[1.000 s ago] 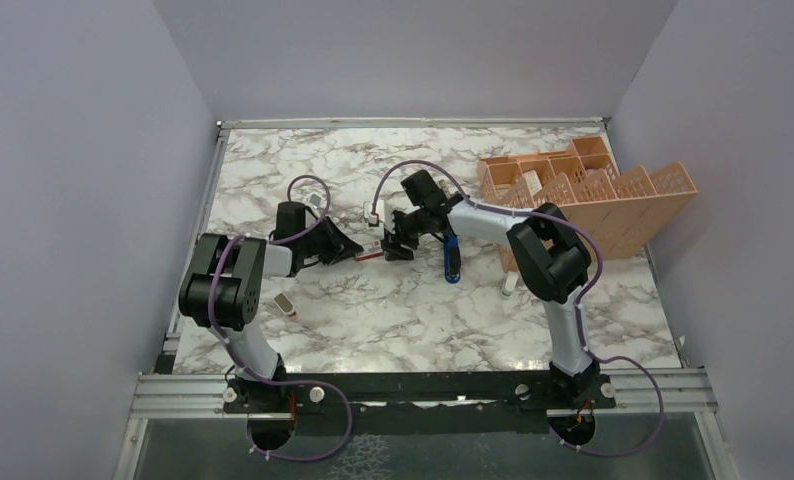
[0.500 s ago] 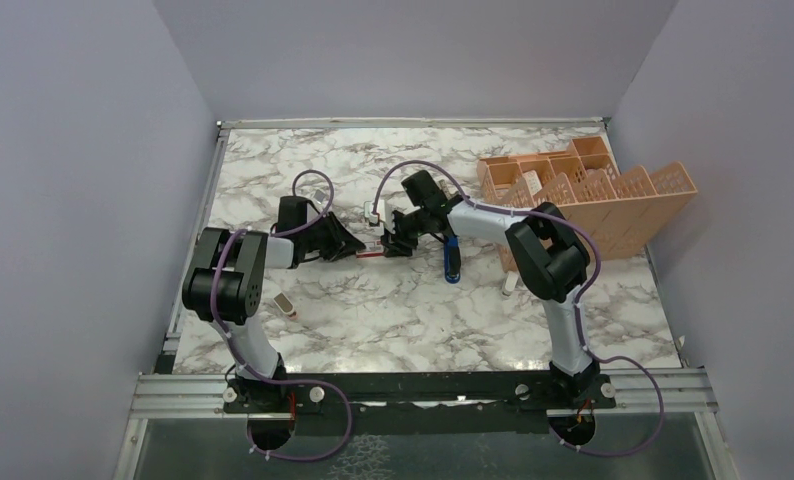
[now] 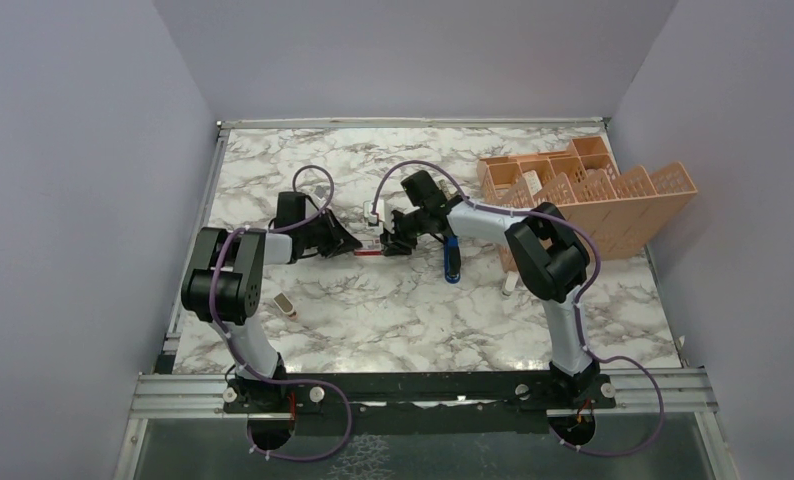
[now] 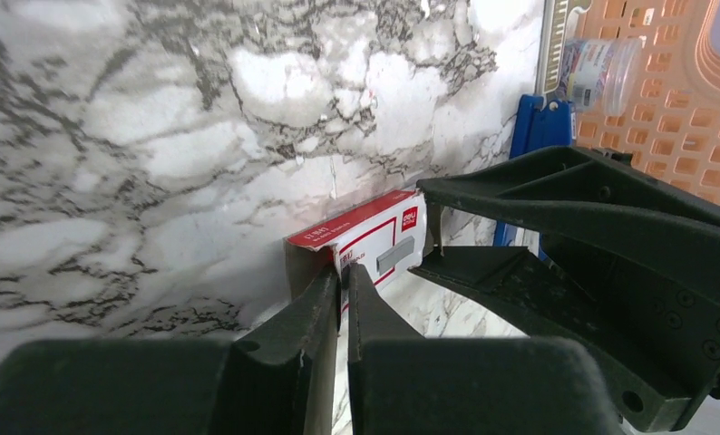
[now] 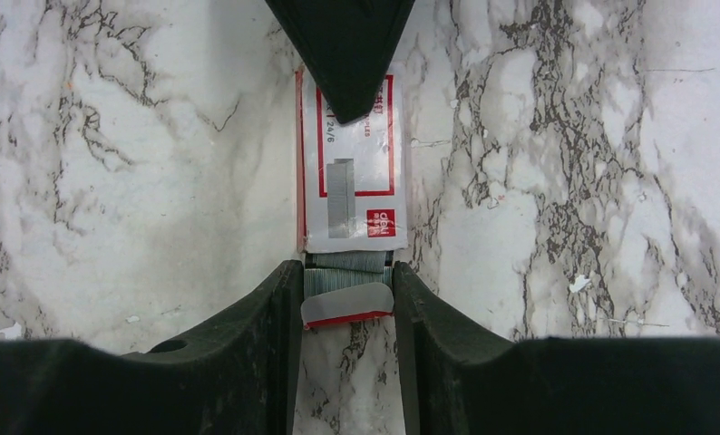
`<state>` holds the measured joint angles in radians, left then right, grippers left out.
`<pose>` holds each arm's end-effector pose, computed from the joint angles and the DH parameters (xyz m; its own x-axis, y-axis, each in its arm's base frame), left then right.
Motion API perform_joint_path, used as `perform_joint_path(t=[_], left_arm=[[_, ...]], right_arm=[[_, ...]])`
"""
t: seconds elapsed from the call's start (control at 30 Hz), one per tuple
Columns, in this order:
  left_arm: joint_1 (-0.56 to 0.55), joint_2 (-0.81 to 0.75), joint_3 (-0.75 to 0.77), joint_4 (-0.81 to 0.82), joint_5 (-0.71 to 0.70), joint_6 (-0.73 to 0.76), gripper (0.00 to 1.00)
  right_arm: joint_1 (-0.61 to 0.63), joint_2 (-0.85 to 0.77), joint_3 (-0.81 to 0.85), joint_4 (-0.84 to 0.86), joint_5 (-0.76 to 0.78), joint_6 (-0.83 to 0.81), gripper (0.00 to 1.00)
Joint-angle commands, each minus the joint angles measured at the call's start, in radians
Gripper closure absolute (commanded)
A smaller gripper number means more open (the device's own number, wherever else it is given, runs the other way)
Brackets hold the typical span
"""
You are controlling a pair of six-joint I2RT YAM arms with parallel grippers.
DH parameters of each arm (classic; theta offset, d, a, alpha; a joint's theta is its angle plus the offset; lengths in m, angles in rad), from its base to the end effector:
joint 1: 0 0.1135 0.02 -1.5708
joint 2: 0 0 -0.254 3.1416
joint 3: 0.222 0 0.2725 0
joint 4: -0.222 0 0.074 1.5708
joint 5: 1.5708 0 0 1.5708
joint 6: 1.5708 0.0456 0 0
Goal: Load the staples into the stapler
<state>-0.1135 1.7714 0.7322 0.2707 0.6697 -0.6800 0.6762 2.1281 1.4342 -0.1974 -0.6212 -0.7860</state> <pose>0.3306 -0.0662 0.0874 -0.8716 -0.3968 -0.2877 -0.0204 0.6159 -0.7876 0.3475 0.3129 0.1188 0.1331 -0.6308 -0.7644 -0.9905 -0.0580 -0.1247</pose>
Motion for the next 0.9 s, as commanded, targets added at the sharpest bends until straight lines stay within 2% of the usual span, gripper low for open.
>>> perform_joint_path(t=[0.0, 0.23, 0.37, 0.47, 0.7, 0.87], left_arm=[[0.041, -0.004, 0.043, -0.030, 0.027, 0.082, 0.93], [0.104, 0.074, 0.086, 0.030, 0.172, 0.098, 0.94], [0.157, 0.106, 0.126, 0.026, 0.207, 0.109, 0.95], [0.188, 0.112, 0.143, 0.034, 0.233, 0.111, 0.99], [0.196, 0.128, 0.147, 0.035, 0.248, 0.136, 1.00], [0.173, 0.128, 0.131, 0.050, 0.255, 0.123, 0.73]], right_arm=[[0.005, 0.006, -0.042, 0.027, 0.067, 0.012, 0.61], [0.006, -0.017, -0.085, 0.117, 0.076, 0.045, 0.64], [0.005, -0.011, -0.086, 0.144, 0.095, 0.054, 0.66], [0.003, -0.010, -0.088, 0.147, 0.103, 0.056, 0.66], [-0.007, -0.016, -0.096, 0.153, 0.108, 0.060, 0.65], [-0.009, -0.016, -0.106, 0.157, 0.117, 0.064, 0.60]])
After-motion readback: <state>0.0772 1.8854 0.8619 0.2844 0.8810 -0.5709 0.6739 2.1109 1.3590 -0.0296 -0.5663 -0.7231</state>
